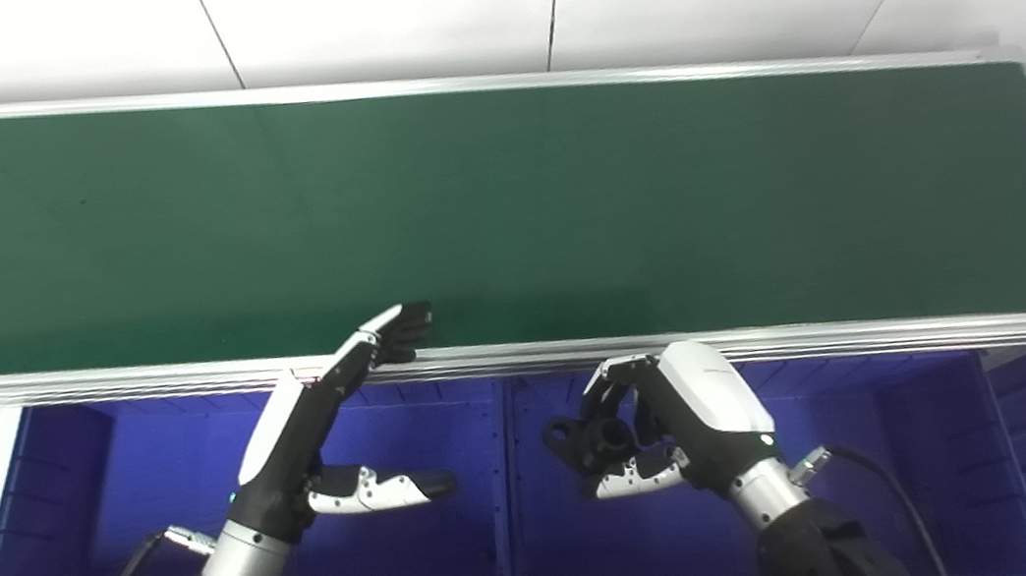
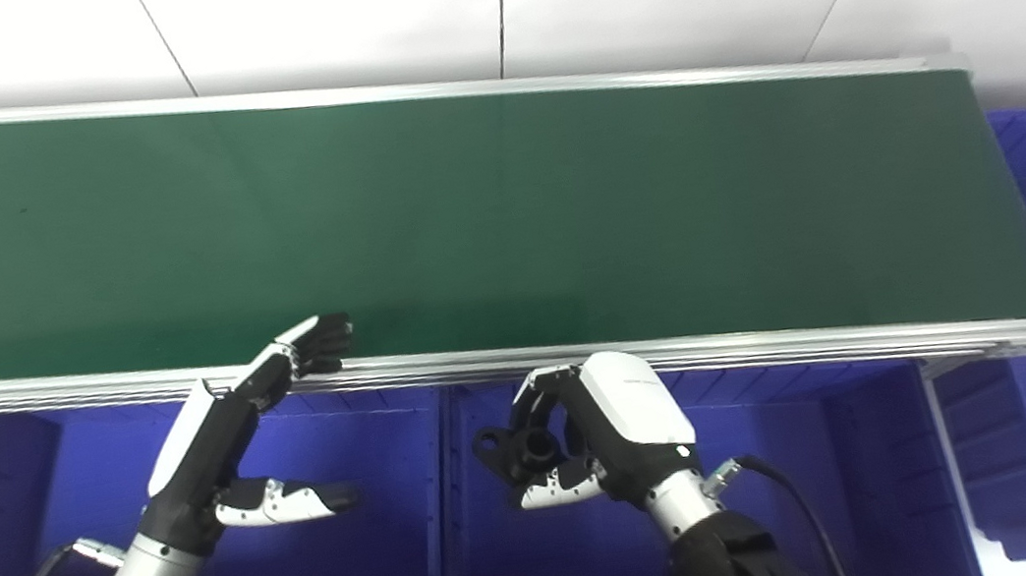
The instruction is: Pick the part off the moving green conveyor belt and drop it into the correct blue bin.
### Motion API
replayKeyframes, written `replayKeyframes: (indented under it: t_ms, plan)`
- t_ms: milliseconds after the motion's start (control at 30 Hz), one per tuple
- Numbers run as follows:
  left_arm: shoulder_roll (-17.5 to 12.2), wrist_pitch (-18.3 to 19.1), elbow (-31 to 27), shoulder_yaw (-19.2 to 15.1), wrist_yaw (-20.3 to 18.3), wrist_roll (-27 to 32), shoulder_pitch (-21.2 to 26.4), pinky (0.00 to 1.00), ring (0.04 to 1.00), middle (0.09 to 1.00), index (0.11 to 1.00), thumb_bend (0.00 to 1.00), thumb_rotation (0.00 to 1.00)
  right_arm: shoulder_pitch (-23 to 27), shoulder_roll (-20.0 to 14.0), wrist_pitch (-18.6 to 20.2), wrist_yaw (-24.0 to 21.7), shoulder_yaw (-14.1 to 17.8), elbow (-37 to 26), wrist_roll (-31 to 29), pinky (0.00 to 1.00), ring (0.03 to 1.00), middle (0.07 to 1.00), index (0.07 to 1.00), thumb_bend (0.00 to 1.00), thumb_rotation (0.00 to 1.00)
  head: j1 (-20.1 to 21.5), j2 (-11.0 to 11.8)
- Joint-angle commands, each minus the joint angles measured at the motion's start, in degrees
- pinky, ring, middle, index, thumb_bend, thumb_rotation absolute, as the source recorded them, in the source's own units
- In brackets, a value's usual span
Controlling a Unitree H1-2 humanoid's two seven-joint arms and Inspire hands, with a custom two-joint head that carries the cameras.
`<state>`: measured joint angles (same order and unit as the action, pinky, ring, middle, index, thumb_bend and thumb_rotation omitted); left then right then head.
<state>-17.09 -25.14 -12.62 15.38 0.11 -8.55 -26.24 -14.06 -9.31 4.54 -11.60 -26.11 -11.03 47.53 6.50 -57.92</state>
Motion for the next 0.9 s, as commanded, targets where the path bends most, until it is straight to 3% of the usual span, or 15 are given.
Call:
replayKeyframes:
  t_ms: [0, 200, 267, 333, 367, 400, 533, 633, 733, 867]
  plan:
    - [0.26, -1.49, -1.59, -0.63, -0.78, 1.12, 0.0, 0.74, 0.819, 0.849, 0.852, 0.74, 0.48, 1.26, 0.97, 1.19, 0.33, -0.42, 0.27, 0.79, 0.19, 0.261, 0.472, 0.488, 0.53, 0.0, 0.34, -0.02]
    - [0.96, -1.61, -1.48, -1.04, -1.8, 0.82, -0.44, 0.76, 0.823, 0.85, 0.853, 0.73, 0.47, 3.06, 1.83, 8.11, -3.28, -1.32, 3.64, 6.15, 0.21, 0.283, 0.473, 0.491, 0.52, 0.0, 0.82, -0.03]
    - [1.22, -1.43, -1.66, -1.11, -2.15, 0.58, -0.73, 0.77, 0.83, 0.854, 0.859, 0.73, 0.48, 3.85, 1.88, 10.65, -5.45, -1.73, 4.5, 7.53, 0.29, 0.394, 0.484, 0.493, 0.52, 0.0, 1.0, 0.04]
    - [1.44, -1.47, -1.56, -1.18, -2.37, 0.15, -0.81, 0.76, 0.83, 0.856, 0.862, 0.73, 0.5, 5.14, 1.73, 13.97, -9.65, -2.48, 4.99, 9.04, 0.43, 0.515, 0.568, 0.495, 0.51, 0.08, 0.99, 0.09]
    - [1.52, -1.55, -1.45, -1.23, -2.41, -0.13, -0.82, 0.77, 0.83, 0.857, 0.863, 0.73, 0.5, 5.76, 1.62, 15.52, -11.81, -2.85, 5.11, 9.46, 0.54, 0.616, 0.652, 0.64, 0.51, 0.27, 0.97, 0.12]
    - [1.64, -1.62, -1.35, -1.27, -2.44, -0.3, -0.83, 0.77, 0.83, 0.858, 0.863, 0.72, 0.5, 6.37, 1.35, 16.64, -13.8, -3.29, 5.23, 9.7, 0.63, 0.697, 0.722, 0.725, 0.52, 0.45, 0.92, 0.24]
    - [2.12, -1.71, -1.24, -1.19, -2.12, -0.64, -1.09, 0.76, 0.827, 0.855, 0.859, 0.72, 0.49, 7.78, -0.26, 19.21, -19.85, -5.21, 3.95, 11.1, 0.82, 0.878, 0.898, 0.878, 0.6, 0.84, 0.47, 0.43]
    - [2.24, -1.72, -1.31, -1.2, -2.0, -0.53, -1.56, 0.76, 0.828, 0.856, 0.858, 0.72, 0.49, 5.7, -0.78, 19.12, -18.47, -4.66, -0.43, 10.64, 0.91, 0.944, 0.939, 0.921, 0.65, 0.92, 0.23, 0.74]
    - [2.04, -1.76, -1.28, -1.02, -1.65, -0.33, -1.89, 0.76, 0.828, 0.856, 0.858, 0.72, 0.48, 2.72, -0.84, 17.71, -15.0, -3.16, -4.88, 8.92, 0.94, 0.941, 0.937, 0.921, 0.69, 0.89, 0.07, 1.05]
    - [1.77, -1.75, -1.22, -1.15, -1.63, 0.3, -2.32, 0.77, 0.828, 0.856, 0.857, 0.72, 0.47, -2.42, 0.09, 11.62, -4.48, -0.18, -9.97, 3.62, 0.87, 0.896, 0.902, 0.901, 0.71, 0.81, -0.35, 1.48]
